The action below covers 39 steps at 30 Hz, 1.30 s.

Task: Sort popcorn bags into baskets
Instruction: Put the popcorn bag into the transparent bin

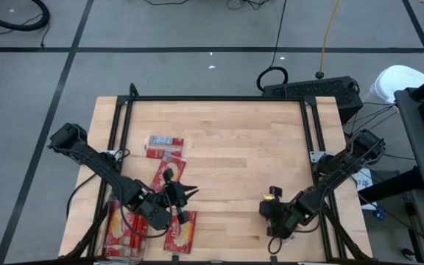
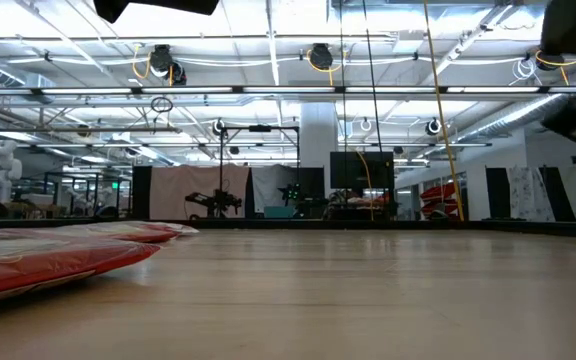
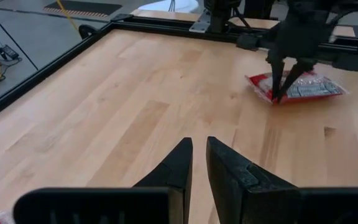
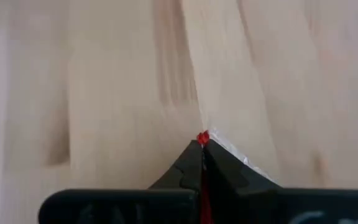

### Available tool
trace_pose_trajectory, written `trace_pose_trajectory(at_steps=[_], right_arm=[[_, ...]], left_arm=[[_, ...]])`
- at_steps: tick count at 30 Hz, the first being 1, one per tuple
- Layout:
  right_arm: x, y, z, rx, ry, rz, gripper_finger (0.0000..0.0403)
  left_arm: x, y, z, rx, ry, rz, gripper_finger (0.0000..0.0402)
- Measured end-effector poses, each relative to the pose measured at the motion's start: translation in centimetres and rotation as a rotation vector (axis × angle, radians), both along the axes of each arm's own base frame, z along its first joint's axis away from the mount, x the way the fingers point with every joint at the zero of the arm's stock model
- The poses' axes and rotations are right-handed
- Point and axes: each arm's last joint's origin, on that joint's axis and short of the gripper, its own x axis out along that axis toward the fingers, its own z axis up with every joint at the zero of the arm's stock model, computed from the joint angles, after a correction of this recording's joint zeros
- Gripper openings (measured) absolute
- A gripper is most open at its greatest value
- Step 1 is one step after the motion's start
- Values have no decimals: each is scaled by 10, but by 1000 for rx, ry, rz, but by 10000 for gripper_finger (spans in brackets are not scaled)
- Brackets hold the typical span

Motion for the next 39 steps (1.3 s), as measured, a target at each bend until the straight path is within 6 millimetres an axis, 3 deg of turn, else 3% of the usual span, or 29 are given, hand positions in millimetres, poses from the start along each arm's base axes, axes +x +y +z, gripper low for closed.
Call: trace_pose_trajectory(at_steps=[8, 14, 26, 30, 39], right_arm=[[24, 3, 15, -138, -272, 174, 0], [46, 4, 33, -174, -489, 285, 0], [69, -1, 61, -186, -777, 510, 0], [75, -5, 67, -153, -843, 537, 0], [80, -11, 70, -138, -882, 611, 0]], left_arm=[[10, -5, -14, 40, 27, -24, 53], [27, -15, -21, 79, -21, -119, 64], [36, -22, -18, 40, -97, -206, 204], [36, -23, -19, -8, -95, -217, 231], [35, -24, -21, -42, -65, -256, 214]])
